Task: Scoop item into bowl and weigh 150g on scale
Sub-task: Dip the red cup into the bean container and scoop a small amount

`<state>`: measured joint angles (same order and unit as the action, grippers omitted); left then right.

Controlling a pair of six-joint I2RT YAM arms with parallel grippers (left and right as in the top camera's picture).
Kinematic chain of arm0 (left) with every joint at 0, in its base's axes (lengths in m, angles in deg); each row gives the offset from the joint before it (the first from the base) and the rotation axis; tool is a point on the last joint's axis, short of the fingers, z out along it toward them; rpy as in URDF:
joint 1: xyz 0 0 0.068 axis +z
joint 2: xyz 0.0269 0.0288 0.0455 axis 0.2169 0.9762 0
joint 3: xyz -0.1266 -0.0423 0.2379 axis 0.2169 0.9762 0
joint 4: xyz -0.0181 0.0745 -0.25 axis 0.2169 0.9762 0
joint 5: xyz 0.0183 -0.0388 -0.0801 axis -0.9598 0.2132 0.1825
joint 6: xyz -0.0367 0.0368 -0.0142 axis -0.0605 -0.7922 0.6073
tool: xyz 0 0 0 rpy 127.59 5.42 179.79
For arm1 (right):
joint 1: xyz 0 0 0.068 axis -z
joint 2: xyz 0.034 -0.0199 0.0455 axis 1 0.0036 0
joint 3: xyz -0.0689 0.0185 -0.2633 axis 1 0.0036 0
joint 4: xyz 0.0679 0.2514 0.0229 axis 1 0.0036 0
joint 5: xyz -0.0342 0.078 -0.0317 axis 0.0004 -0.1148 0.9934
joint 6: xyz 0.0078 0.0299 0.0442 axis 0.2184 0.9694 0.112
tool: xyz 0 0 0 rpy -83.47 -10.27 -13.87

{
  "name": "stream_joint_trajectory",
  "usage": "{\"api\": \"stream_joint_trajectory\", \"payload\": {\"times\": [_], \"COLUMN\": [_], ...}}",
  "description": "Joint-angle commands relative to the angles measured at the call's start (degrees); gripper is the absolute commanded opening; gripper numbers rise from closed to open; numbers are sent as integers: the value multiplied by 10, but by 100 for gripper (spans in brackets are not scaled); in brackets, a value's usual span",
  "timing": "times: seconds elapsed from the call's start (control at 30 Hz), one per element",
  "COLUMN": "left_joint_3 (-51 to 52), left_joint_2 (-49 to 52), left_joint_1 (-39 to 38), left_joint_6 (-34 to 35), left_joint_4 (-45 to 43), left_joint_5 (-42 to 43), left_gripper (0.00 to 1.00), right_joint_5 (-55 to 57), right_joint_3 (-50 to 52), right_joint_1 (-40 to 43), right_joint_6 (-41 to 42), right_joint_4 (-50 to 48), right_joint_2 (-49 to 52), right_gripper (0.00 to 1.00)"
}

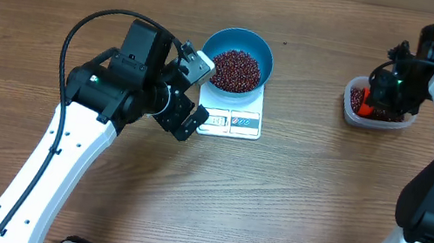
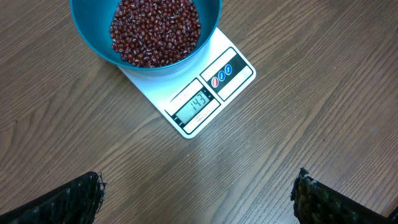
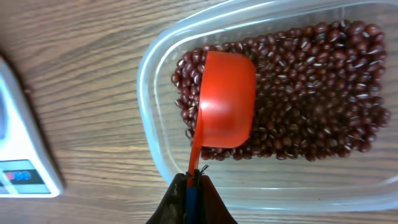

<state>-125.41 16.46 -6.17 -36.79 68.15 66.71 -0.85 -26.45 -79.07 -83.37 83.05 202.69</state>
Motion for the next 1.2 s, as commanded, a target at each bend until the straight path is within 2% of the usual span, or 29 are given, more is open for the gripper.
{"api": "stream_joint_trajectory", "payload": {"times": [0.0, 0.3, 0.43, 0.63, 1.17], "left_joint_3": [-12, -12, -12, -12, -12], "left_joint_2": [-6, -6, -6, -6, -6], "left_joint_1": [3, 3, 3, 3, 3], "left_joint_6": [4, 4, 4, 4, 4], "left_joint_4": [-2, -2, -2, -2, -2], "left_joint_5": [11, 11, 11, 11, 11], "left_gripper": [99, 100, 100, 100, 100], "right_joint_5": [-91, -250, -288, -352, -434], "right_joint_3": [-2, -2, -2, -2, -2], "right_joint_1": [28, 120, 155, 193, 201], "right_joint_6": [-12, -28, -30, -74, -109], "right_joint_4": [-1, 5, 10, 39, 64], "right_joint_2": [9, 9, 10, 10, 10], "right_gripper": [4, 4, 4, 4, 4]}}
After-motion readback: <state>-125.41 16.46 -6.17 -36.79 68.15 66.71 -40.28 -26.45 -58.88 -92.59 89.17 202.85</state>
